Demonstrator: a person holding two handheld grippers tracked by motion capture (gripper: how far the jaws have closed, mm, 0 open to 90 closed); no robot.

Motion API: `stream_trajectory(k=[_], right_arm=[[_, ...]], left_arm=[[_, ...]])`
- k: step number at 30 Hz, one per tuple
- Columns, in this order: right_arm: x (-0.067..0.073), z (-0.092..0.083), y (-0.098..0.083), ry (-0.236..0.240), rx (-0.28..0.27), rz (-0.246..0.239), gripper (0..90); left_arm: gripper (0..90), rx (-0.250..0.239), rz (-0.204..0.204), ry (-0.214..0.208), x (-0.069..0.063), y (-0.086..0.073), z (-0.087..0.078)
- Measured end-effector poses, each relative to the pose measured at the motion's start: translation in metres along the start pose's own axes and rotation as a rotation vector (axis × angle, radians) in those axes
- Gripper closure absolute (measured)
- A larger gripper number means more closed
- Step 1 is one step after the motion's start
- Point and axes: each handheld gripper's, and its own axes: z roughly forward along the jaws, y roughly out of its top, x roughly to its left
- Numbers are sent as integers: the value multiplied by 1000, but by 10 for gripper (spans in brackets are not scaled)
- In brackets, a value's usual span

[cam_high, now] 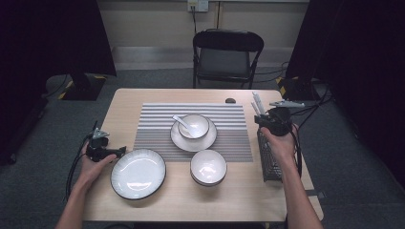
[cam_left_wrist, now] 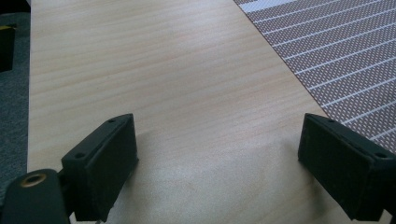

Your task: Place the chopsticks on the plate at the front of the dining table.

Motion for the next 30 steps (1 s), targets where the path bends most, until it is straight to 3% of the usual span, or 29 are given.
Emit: stream_trajectory(k=[4, 10, 30], right_arm=[[1, -1, 2, -19, -6, -11, 762], [-2, -11, 7, -23, -61, 1, 772], [-8, -7, -4, -48, -13, 6, 778]], left_arm=[[113, 0, 0, 0, 0, 0, 0], [113, 0, 0, 0, 0, 0, 0], [113, 0, 0, 0, 0, 0, 0]])
